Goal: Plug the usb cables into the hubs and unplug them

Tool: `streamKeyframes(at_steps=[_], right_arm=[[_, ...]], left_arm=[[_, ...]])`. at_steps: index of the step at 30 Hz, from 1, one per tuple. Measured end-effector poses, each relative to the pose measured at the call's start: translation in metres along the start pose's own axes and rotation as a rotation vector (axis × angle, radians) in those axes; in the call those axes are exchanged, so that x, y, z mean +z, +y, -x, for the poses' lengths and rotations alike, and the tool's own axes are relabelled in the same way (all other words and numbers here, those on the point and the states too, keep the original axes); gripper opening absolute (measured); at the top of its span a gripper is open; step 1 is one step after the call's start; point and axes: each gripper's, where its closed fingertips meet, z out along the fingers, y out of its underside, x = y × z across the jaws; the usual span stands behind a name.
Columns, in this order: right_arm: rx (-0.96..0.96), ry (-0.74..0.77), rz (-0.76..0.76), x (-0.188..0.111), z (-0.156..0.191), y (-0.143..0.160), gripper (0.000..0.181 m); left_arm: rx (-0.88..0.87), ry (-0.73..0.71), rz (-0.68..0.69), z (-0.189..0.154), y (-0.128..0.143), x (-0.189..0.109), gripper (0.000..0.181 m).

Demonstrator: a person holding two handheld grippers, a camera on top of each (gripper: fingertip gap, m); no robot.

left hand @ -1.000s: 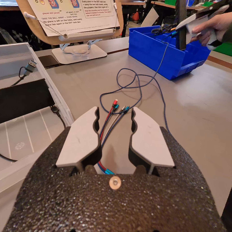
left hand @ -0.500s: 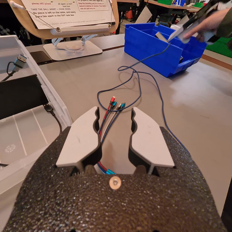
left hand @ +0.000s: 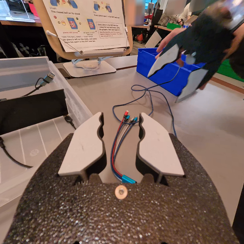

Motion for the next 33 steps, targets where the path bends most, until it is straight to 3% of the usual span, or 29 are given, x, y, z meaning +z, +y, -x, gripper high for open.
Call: streamKeyframes(at_steps=[5, 7, 12, 20, 27, 30, 33], right_arm=[[0.173, -0.194, -0.05, 0.031, -0.007, -0.014, 0.104], [0.132, -0.252, -0.098, 0.035, 0.004, -0.039, 0.103], [-0.025, -0.195, -0.167, 0.053, 0.001, -0.093, 0.104], [-0.056, -0.325, -0.12, 0.093, -0.002, -0.106, 0.101], [-0.074, -0.315, -0.028, 0.086, 0.0, -0.094, 0.061], [-0.143, -0.319, -0.013, 0.081, 0.013, -0.09, 0.008], [-0.168, -0.32, -0.042, 0.077, 0.026, -0.091, 0.005]], left_arm=[[-0.009, -0.017, -0.012, 0.01, 0.001, -0.008, 0.05], [-0.029, -0.021, -0.02, 0.016, 0.002, -0.01, 0.05], [-0.081, -0.021, -0.044, 0.024, 0.004, -0.013, 0.05], [-0.086, -0.027, -0.047, 0.029, 0.005, -0.016, 0.049], [-0.123, -0.031, -0.075, 0.039, 0.005, -0.023, 0.049], [-0.131, -0.026, -0.095, 0.04, 0.001, -0.026, 0.048], [-0.13, -0.025, -0.106, 0.039, -0.002, -0.027, 0.048]])
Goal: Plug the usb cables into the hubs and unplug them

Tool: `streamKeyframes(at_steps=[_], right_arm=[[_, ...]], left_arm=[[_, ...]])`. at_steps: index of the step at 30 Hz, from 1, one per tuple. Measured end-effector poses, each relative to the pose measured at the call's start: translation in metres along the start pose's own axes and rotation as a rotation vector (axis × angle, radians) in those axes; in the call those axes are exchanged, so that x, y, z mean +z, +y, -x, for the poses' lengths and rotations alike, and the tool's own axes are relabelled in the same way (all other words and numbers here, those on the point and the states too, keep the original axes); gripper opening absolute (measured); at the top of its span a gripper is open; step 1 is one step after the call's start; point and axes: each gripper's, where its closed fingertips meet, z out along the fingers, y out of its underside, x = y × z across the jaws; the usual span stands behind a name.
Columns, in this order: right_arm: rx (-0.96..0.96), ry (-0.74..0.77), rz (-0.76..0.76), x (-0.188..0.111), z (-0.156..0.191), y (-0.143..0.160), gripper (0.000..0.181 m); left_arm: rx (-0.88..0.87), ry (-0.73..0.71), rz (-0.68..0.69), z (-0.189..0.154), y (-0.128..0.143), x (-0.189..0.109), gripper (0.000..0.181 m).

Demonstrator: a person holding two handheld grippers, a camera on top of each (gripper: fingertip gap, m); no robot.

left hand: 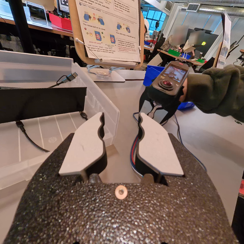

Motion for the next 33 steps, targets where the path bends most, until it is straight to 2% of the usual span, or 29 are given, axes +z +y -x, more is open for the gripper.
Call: streamKeyframes(at_steps=[4, 6, 8, 11, 14, 17, 20, 23, 25, 29, 31, 33], right_arm=[[-0.042, 0.047, 0.044, -0.006, 0.01, 0.013, 0.005], [-0.011, 0.087, -0.009, -0.029, 0.01, 0.015, 0.005], [0.037, 0.177, -0.113, -0.074, 0.0, 0.017, 0.004], [0.149, 0.392, -0.255, -0.168, -0.022, 0.041, 0.004], [0.307, 0.617, -0.376, -0.266, -0.034, 0.091, 0.003], [0.474, 0.885, -0.426, -0.356, -0.033, 0.165, 0.003], [0.676, 1.054, -0.366, -0.403, -0.016, 0.255, 0.004], [0.874, 1.134, -0.315, -0.411, 0.011, 0.331, 0.003], [0.968, 1.083, -0.356, -0.393, 0.028, 0.357, 0.003], [1.047, 0.936, -0.328, -0.317, 0.042, 0.383, 0.003], [1.064, 0.838, -0.397, -0.281, 0.041, 0.376, 0.003], [1.076, 0.774, -0.381, -0.25, 0.041, 0.374, 0.003]], left_arm=[[0.006, 0.002, 0.018, -0.001, 0.003, 0.001, 0.047], [0.011, -0.005, 0.017, 0.0, 0.003, -0.001, 0.047], [0.009, -0.012, 0.011, 0.001, 0.002, -0.003, 0.047], [-0.004, -0.018, 0.005, 0.003, 0.001, -0.005, 0.046], [-0.013, -0.017, 0.006, 0.003, 0.002, -0.003, 0.045], [-0.007, -0.004, 0.023, -0.001, 0.005, 0.001, 0.045], [0.01, 0.005, 0.044, -0.006, 0.009, 0.007, 0.045], [0.02, 0.018, 0.064, -0.011, 0.012, 0.012, 0.045], [0.033, 0.023, 0.075, -0.013, 0.014, 0.014, 0.045], [0.038, 0.024, 0.087, -0.015, 0.017, 0.018, 0.045], [0.038, 0.024, 0.1, -0.016, 0.02, 0.02, 0.045], [0.047, 0.022, 0.113, -0.016, 0.022, 0.02, 0.045]])
